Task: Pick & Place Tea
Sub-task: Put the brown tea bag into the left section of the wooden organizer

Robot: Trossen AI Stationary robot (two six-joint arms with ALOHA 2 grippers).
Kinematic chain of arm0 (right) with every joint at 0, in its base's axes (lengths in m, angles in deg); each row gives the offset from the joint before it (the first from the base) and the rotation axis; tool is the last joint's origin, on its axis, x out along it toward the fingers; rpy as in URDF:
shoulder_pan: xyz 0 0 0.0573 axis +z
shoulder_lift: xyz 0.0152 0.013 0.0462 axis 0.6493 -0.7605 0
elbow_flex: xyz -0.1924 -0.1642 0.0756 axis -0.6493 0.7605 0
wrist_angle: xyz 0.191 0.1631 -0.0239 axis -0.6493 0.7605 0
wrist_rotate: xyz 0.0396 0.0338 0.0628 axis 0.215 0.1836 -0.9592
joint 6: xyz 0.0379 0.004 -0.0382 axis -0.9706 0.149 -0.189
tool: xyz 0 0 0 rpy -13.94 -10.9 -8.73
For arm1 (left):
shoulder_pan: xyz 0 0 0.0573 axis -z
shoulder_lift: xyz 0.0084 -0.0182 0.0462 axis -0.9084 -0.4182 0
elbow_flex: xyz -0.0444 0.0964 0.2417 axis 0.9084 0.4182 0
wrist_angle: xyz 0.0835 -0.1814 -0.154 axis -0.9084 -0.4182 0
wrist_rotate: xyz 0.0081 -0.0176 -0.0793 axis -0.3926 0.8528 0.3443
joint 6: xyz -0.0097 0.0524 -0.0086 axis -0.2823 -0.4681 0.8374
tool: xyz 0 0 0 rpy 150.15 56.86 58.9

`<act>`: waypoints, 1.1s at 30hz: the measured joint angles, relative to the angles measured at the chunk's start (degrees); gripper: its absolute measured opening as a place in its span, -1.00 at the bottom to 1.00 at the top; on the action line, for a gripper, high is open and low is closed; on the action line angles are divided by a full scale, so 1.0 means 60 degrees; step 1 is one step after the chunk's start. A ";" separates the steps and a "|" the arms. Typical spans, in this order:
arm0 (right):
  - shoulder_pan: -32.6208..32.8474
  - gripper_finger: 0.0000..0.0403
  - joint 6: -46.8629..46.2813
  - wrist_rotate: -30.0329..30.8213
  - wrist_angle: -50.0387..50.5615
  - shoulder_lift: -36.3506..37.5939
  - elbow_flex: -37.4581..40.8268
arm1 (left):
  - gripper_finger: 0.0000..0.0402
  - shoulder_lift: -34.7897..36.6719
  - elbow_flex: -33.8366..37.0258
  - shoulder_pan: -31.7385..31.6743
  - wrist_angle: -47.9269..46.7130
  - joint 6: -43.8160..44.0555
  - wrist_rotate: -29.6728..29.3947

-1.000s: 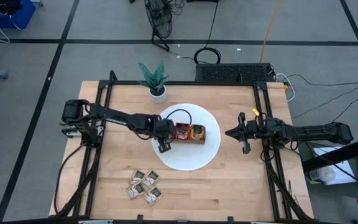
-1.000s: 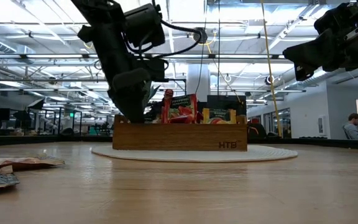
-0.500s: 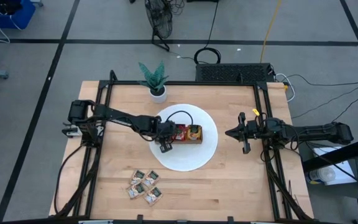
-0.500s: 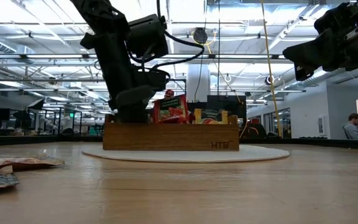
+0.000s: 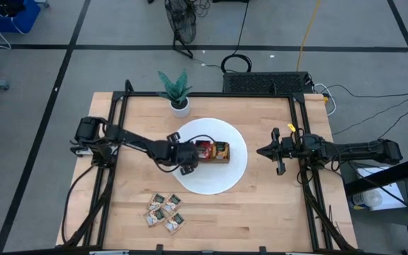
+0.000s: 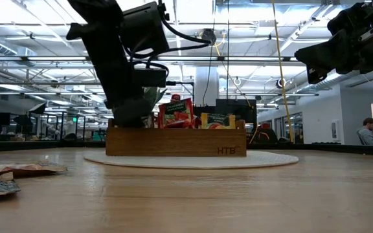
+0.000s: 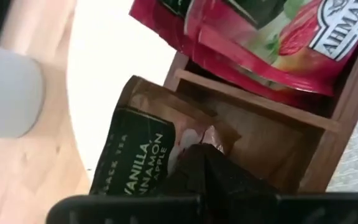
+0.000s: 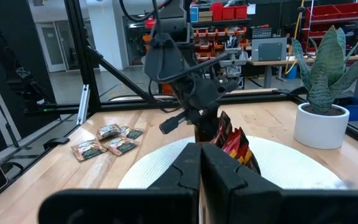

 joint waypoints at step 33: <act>0.0003 -0.98 -0.0003 0.0000 0.0014 -0.0040 0.0000 | -0.96 0.2946 -0.1107 0.2049 -0.1833 -0.0398 0.1733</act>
